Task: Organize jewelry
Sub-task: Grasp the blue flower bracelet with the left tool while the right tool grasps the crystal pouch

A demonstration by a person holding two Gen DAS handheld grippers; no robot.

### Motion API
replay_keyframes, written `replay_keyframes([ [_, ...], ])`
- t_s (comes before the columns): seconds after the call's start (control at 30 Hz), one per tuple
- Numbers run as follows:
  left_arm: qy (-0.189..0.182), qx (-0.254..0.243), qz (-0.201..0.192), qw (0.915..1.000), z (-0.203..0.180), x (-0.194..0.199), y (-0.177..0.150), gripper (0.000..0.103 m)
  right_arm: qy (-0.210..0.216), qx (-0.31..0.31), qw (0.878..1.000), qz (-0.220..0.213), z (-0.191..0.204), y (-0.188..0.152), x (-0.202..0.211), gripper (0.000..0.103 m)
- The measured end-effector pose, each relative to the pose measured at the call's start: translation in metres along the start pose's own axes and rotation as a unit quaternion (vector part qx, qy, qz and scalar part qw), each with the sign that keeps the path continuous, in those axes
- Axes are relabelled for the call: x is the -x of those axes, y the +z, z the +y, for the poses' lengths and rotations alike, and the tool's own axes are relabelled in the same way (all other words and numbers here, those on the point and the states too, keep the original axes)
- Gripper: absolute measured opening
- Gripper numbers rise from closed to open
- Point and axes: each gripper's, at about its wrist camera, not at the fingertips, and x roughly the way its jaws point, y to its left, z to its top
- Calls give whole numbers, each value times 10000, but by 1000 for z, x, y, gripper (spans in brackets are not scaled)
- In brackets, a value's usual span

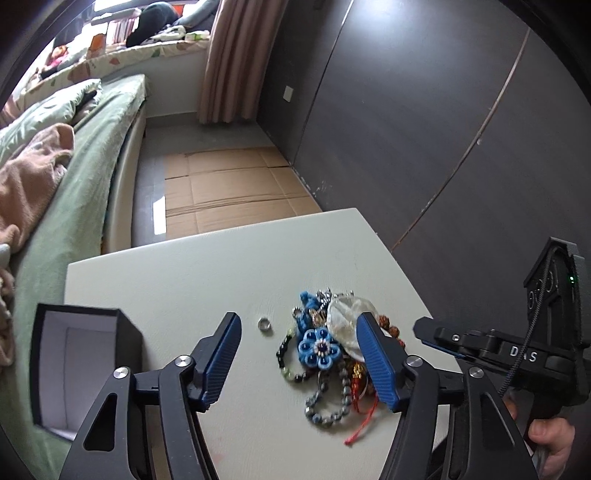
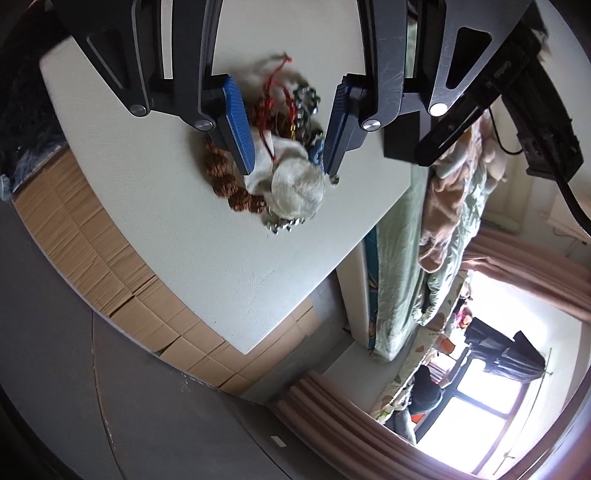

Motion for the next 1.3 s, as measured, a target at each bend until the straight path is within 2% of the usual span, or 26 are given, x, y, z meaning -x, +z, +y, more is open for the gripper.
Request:
replay_keyframes([
  [0.1,-42,68,0,10000,10,-12,-1,61,-61,-4,9999,103,2,10,-15,41],
  [0.33,-212,411,375,9982,33,-36,-1,61,-364,83,9980,509,5,19,-50,41],
  [0.5,-326,490,414,9974,33,-41,4,61,-473,213,9972,540,11,19,-59,41],
  [0.53,-349,520,412,9972,33,-41,5,61,-502,260,9970,533,12,18,-59,37],
  [0.57,-359,534,409,9971,32,-42,5,61,-520,267,9970,513,10,18,-58,28],
  [0.6,-368,535,413,9970,32,-43,5,61,-486,289,9971,518,10,17,-57,3],
  [0.7,-371,492,430,9972,29,-44,5,61,-368,323,9978,445,9,17,-52,3],
  [0.9,-373,300,501,9976,14,-50,-5,61,-70,557,9981,-245,18,18,-11,3],
  [1.03,-344,116,609,9975,2,-59,-17,61,8,517,9971,-555,17,19,8,3],
  [1.23,-343,43,672,9971,-7,-73,-25,61,-4,389,9973,-618,12,20,17,3],
  [1.3,-199,-33,670,9976,-10,-78,-27,61,-11,398,9973,-623,11,19,18,3],
])
